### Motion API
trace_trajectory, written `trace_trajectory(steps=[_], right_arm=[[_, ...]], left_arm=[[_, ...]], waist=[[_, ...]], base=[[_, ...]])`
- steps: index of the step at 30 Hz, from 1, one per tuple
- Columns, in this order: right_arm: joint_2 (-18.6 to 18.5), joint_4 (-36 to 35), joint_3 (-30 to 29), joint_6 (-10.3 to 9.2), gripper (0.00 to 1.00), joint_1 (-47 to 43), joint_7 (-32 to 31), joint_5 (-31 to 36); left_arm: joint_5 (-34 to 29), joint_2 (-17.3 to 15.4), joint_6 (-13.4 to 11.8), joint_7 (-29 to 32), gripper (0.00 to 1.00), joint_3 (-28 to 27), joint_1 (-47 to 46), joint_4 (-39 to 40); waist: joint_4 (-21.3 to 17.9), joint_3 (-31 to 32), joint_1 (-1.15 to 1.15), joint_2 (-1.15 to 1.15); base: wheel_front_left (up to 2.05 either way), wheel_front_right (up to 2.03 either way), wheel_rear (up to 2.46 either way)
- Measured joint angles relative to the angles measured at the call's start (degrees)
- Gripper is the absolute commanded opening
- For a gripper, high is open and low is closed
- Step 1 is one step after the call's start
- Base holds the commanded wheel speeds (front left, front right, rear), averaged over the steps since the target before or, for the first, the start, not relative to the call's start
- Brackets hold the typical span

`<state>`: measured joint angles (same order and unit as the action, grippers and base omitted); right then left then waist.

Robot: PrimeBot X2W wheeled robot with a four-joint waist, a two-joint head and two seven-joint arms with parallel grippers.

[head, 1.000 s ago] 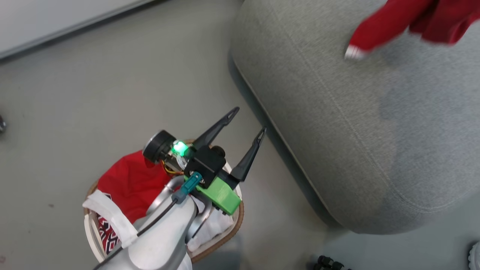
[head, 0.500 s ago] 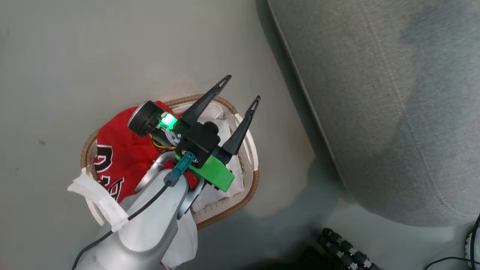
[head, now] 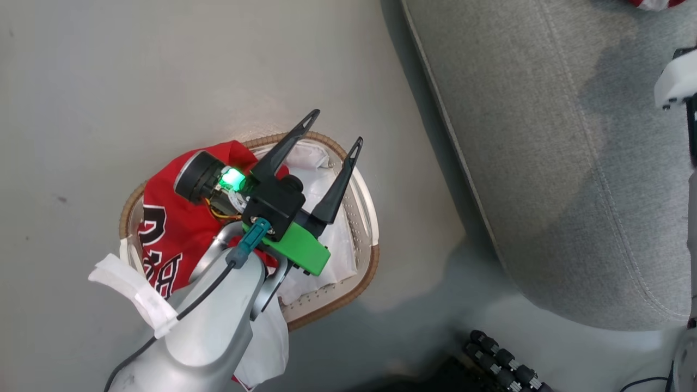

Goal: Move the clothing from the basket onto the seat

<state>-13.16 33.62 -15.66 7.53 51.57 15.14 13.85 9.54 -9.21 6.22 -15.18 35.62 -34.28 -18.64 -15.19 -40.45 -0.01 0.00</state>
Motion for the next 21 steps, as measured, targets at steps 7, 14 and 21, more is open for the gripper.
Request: trace_trajectory(steps=[7, 14, 21], right_arm=[[1.03, -2.45, -0.43, 0.00, 1.00, -7.67, 0.00, -0.82], [0.89, -5.59, -0.67, 0.00, 1.00, -16.86, 0.00, -3.11], [1.58, -7.86, 0.54, 0.00, 1.00, -21.79, 0.00, -3.15]], left_arm=[[1.16, 1.11, 0.08, 0.00, 1.00, -1.62, 2.81, 0.10], [2.09, 3.19, 0.40, 0.00, 1.00, -3.72, 5.59, 0.44], [3.22, 4.68, 0.43, 0.00, 1.00, -8.78, 9.49, 1.66]], waist=[[-0.33, 4.28, 0.00, 0.00], [0.86, 10.00, 0.01, 0.00], [3.19, 16.34, 0.01, 0.00]], base=[[0.00, 0.00, 0.00], [0.00, 0.00, 0.00], [0.00, 0.00, 0.00]])
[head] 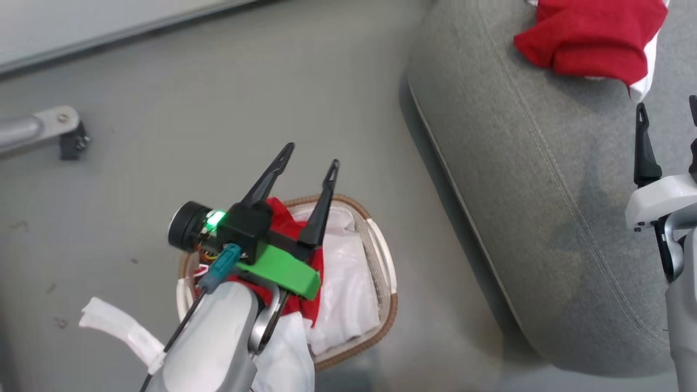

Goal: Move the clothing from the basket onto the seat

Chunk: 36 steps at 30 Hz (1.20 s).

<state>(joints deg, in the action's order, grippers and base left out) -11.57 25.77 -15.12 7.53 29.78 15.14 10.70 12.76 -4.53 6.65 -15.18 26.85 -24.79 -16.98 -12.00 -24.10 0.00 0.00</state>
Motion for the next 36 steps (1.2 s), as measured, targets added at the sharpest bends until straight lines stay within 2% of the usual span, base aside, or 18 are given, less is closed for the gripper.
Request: trace_trajectory(steps=[8, 21, 26, 32, 36], right_arm=[[0.70, -2.79, 1.66, 0.00, 1.00, -1.05, 0.00, -1.16], [7.34, -4.32, 8.18, 0.00, 1.00, -5.67, 0.00, -4.63], [8.71, -5.12, 9.76, 0.00, 1.00, -11.09, 0.00, -7.01], [8.81, -6.25, 11.68, 0.00, 1.00, -16.99, 0.00, -12.29], [8.81, -7.26, 11.65, 0.00, 1.00, -20.32, 0.00, -13.48]], left_arm=[[0.80, 1.24, -0.36, 0.00, 1.00, -8.54, 5.68, 0.59], [0.90, 1.58, -1.22, 0.00, 1.00, -21.02, 15.37, -0.04], [1.52, 1.60, -1.37, 0.00, 1.00, -21.92, 18.55, -0.41], [3.38, 1.64, -2.22, 0.00, 1.00, -21.49, 21.42, -0.49], [3.37, 1.66, -2.44, 0.00, 1.00, -20.25, 22.43, -1.19]], waist=[[4.17, 8.25, 0.00, 0.00], [10.57, 17.58, 0.00, 0.00], [12.54, 20.06, 0.00, 0.00], [14.21, 22.13, 0.00, 0.00], [15.16, 23.03, 0.00, 0.00]], base=[[0.00, 0.00, 0.00], [0.00, 0.00, 0.00], [0.00, 0.00, 0.00], [0.00, 0.00, 0.00], [0.00, 0.00, 0.00]])
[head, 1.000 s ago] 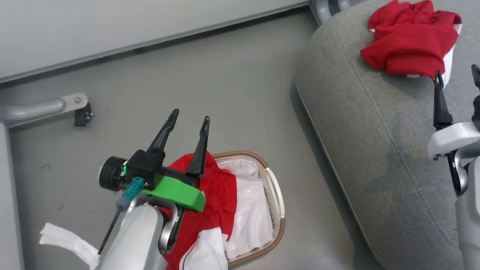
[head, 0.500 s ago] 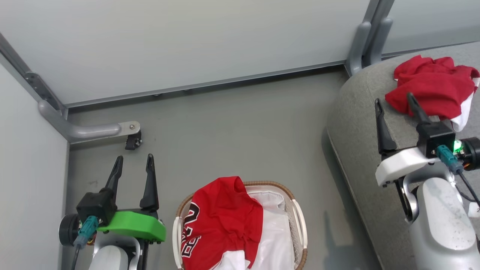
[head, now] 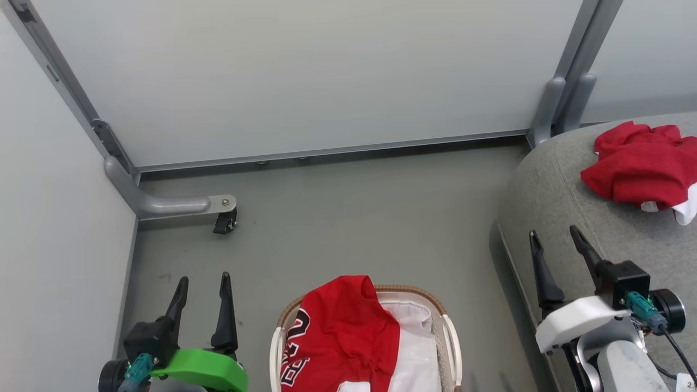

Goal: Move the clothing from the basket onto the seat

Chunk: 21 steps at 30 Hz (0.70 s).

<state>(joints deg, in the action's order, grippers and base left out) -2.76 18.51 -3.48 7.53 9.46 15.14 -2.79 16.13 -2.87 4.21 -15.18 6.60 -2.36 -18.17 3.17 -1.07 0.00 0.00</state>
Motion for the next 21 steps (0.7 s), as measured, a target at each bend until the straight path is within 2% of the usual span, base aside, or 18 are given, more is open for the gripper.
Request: trace_trajectory(steps=[21], right_arm=[[-0.02, -0.60, 0.58, 0.00, 1.00, -2.44, 0.00, -1.43]], left_arm=[[0.37, 0.00, -0.03, 0.00, 1.00, 1.54, -0.93, -1.53]], waist=[[0.53, 0.64, 0.00, 0.00]], base=[[0.00, 0.00, 0.00]])
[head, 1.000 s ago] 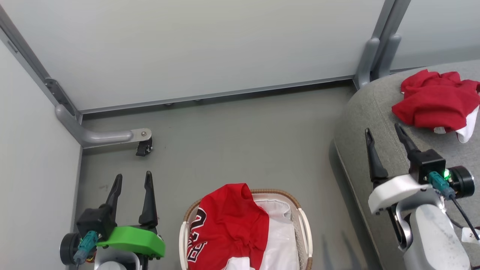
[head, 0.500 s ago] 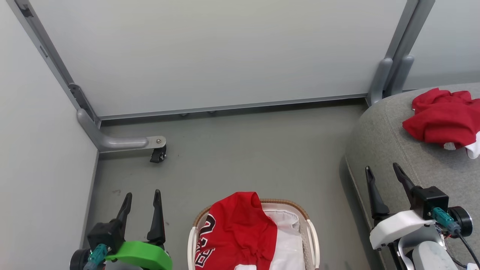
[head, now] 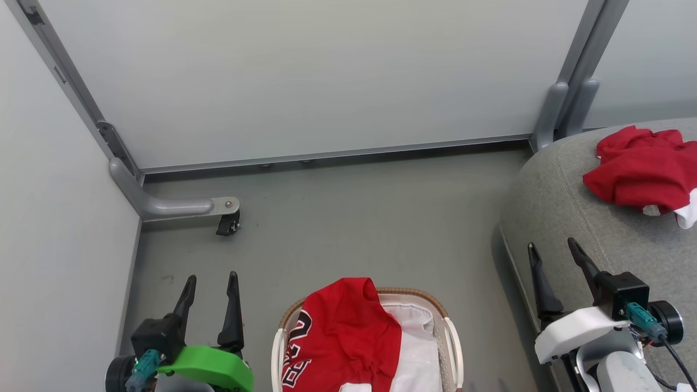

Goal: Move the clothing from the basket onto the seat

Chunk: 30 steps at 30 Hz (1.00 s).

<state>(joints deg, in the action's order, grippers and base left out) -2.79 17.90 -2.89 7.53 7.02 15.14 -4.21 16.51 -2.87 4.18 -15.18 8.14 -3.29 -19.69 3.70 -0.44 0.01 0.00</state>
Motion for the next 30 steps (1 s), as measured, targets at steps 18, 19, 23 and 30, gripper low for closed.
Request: trace_trajectory(steps=[18, 19, 23, 30], right_arm=[[0.01, 0.10, 0.13, 0.00, 1.00, 0.05, 0.00, 0.04], [0.00, 0.01, 0.14, 0.00, 1.00, 0.08, 0.00, 0.04], [0.00, -0.62, 0.25, 0.00, 1.00, 0.94, 0.00, 0.07], [0.00, -2.89, -0.62, 0.00, 1.00, 5.79, 0.01, 1.37]], left_arm=[[0.00, 0.01, 0.03, 0.00, 1.00, 1.38, -0.53, 0.15], [0.00, 0.00, 0.05, 0.00, 1.00, 1.64, -0.84, 0.15], [-0.63, 0.01, 0.38, 0.00, 1.00, 3.10, -2.52, -0.01], [-2.35, 0.03, 1.89, 0.00, 1.00, 9.37, -9.17, -6.33]], waist=[[-0.17, -1.17, 0.00, 0.00], [-0.23, -1.35, 0.00, 0.00], [-0.52, -2.64, 0.00, 0.00], [-1.59, -7.04, 0.00, 0.00]], base=[[0.00, 0.00, 0.00], [0.00, 0.00, 0.00], [0.00, 0.00, 0.00], [0.00, 0.00, 0.00]])
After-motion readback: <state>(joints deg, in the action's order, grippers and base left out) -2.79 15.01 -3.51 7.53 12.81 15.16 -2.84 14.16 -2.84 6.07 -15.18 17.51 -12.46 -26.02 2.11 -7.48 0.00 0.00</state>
